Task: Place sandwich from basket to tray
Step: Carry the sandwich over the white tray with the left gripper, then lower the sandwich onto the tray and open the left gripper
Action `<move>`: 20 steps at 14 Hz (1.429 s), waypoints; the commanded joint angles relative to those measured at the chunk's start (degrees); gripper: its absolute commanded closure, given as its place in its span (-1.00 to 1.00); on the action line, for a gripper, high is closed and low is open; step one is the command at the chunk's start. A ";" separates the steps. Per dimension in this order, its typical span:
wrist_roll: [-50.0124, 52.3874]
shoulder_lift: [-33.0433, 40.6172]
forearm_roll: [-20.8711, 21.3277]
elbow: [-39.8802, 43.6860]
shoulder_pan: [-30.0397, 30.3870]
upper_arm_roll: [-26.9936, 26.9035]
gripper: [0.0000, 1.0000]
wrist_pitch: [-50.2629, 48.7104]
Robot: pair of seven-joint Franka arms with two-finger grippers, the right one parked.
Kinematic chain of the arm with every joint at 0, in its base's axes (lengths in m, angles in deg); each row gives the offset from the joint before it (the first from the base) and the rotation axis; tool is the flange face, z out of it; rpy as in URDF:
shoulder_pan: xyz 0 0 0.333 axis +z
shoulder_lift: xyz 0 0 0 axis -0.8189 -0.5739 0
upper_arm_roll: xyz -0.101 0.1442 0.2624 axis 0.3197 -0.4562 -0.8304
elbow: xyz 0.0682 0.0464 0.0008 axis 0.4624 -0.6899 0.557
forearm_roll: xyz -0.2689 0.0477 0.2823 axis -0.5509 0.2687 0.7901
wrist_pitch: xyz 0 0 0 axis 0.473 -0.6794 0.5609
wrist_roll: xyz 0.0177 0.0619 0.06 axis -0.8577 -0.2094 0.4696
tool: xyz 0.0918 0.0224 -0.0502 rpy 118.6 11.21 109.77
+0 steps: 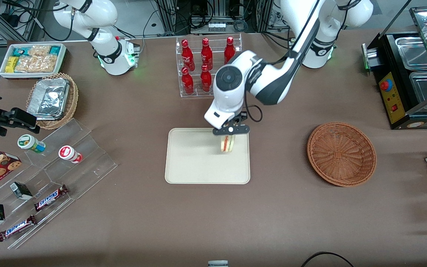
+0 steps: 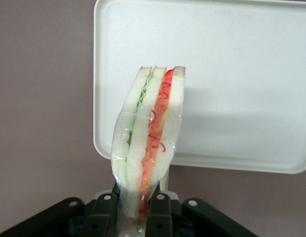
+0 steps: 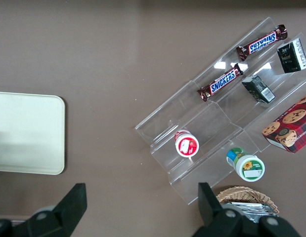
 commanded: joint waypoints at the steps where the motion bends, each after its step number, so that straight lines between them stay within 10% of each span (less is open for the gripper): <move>1: 0.10 -3.27 1.06 1.71 -1.42 -0.81 0.57 2.31; 16: 5.11 -10.93 2.20 1.89 -1.60 -1.34 0.49 11.28; 17: 5.11 -11.02 2.20 1.89 -1.60 -1.34 0.30 11.73; 19: 4.94 -11.02 2.38 1.80 -1.52 -1.34 -0.88 11.73; 20: 5.20 -10.84 2.29 1.89 -1.60 -1.34 -1.00 11.64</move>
